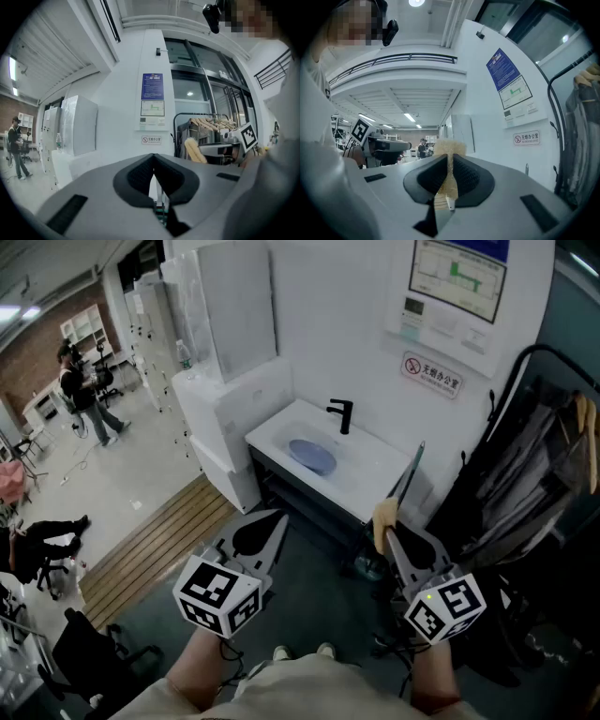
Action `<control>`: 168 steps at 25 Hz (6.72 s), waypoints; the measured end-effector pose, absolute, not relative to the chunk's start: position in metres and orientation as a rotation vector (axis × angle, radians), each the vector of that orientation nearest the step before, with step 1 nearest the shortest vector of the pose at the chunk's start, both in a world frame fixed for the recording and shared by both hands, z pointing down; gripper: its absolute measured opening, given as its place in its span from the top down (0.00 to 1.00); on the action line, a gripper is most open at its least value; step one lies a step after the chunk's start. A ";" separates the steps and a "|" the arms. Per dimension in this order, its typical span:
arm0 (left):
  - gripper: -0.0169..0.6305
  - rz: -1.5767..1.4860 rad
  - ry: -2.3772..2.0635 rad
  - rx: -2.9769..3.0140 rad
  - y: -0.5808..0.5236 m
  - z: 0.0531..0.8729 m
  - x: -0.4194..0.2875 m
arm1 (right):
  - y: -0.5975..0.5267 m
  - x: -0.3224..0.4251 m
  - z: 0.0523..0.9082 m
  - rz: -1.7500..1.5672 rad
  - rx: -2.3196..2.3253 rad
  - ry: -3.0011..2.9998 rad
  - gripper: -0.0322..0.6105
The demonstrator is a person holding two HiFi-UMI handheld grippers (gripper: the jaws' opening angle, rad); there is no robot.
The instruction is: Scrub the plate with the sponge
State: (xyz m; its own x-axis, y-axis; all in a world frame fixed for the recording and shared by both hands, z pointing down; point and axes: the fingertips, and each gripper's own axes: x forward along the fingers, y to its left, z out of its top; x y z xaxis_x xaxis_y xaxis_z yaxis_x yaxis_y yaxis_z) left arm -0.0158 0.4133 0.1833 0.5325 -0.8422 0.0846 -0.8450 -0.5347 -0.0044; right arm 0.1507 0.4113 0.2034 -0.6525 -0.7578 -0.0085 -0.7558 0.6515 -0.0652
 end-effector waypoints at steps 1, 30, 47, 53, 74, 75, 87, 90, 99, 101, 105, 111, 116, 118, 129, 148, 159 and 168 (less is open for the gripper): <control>0.97 0.118 -1.504 2.717 0.411 0.182 -0.015 | 0.410 0.152 0.204 -0.087 -1.290 2.824 0.88; 0.97 0.182 -1.644 2.619 0.365 0.219 0.014 | 0.341 0.176 0.239 -0.138 -1.151 2.842 0.88; 0.96 0.225 -1.585 2.614 0.213 0.250 -0.034 | 0.202 0.127 0.271 -0.174 -1.209 2.894 0.88; 0.96 0.283 -1.539 2.616 0.131 0.253 -0.068 | 0.124 0.091 0.270 -0.217 -1.252 2.905 0.88; 0.96 0.404 -1.358 2.655 -0.091 0.273 -0.161 | -0.088 -0.013 0.275 -0.312 -1.429 2.880 0.88; 0.96 0.403 -1.355 2.651 -0.094 0.275 -0.163 | -0.092 -0.013 0.277 -0.317 -1.435 2.881 0.88; 0.96 0.394 -1.323 2.605 -0.124 0.285 -0.141 | -0.127 0.006 0.296 -0.394 -1.410 2.906 0.88; 0.96 0.427 -1.322 2.588 -0.133 0.293 -0.132 | -0.138 0.011 0.302 -0.426 -1.392 2.915 0.88; 0.92 0.515 -1.305 2.447 -0.176 0.339 -0.126 | -0.184 0.014 0.332 -0.490 -1.326 2.984 0.88; 0.87 0.537 -1.275 2.422 -0.189 0.354 -0.124 | -0.198 0.010 0.343 -0.496 -1.307 3.008 0.88; 0.80 0.607 -1.242 2.366 -0.214 0.393 -0.124 | -0.226 -0.003 0.373 -0.542 -1.267 3.044 0.88; 0.75 0.715 -1.138 2.231 -0.239 0.471 -0.123 | -0.261 -0.022 0.434 -0.632 -1.229 3.096 0.88; 0.72 0.788 -1.053 2.108 -0.243 0.536 -0.121 | -0.276 -0.036 0.496 -0.748 -1.206 3.135 0.87; 0.70 0.823 -1.029 2.063 -0.247 0.562 -0.121 | -0.282 -0.041 0.521 -0.791 -1.195 3.159 0.87; 0.65 1.027 -0.905 1.815 -0.243 0.685 -0.128 | -0.284 -0.064 0.654 -1.049 -1.100 3.295 0.87; 0.83 1.089 -0.911 1.766 -0.251 0.703 -0.136 | -0.292 -0.092 0.734 -1.253 -1.022 3.372 0.87; 0.86 1.041 -0.972 1.736 -0.257 0.702 -0.142 | -0.286 -0.011 0.773 -1.332 -1.465 3.474 0.87; 0.87 1.004 -1.007 1.734 -0.261 0.701 -0.144 | -0.217 0.012 0.750 -1.530 -1.043 3.651 0.87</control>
State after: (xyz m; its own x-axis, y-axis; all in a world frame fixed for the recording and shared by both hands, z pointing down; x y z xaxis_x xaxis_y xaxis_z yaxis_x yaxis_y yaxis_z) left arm -0.1445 -0.2606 0.7007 0.3476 -0.2128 0.9132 -0.9138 -0.2953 0.2790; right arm 0.0120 -0.2171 0.7500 -0.4769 -0.0544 0.8773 -0.6636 0.6767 -0.3188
